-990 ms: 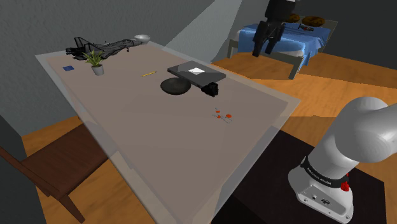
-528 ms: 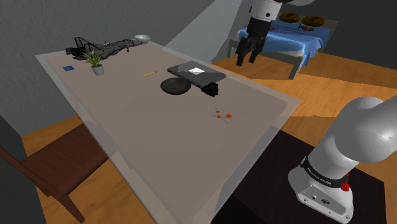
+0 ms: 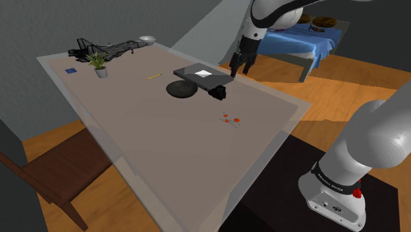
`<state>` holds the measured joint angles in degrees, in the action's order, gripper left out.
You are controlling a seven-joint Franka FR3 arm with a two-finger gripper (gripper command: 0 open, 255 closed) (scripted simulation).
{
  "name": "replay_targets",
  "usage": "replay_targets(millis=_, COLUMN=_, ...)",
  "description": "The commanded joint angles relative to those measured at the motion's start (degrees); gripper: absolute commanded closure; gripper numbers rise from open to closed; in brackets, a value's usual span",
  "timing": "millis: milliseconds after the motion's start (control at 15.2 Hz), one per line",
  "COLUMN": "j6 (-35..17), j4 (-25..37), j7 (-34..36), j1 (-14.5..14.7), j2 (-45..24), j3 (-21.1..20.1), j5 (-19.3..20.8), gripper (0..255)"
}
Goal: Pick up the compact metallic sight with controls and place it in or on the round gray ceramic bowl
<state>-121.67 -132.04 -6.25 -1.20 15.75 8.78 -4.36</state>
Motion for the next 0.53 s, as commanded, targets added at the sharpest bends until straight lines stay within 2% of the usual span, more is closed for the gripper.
replay_targets(millis=0, j6=-3.3, j4=1.1, j7=-1.3, j1=0.1, j2=-4.2, j3=0.7, j5=-0.9, gripper=0)
replay_targets(millis=462, j6=-11.2, j4=8.7, j7=-6.2, j1=-0.1, j2=-19.2, j3=2.0, j5=-5.7, gripper=0)
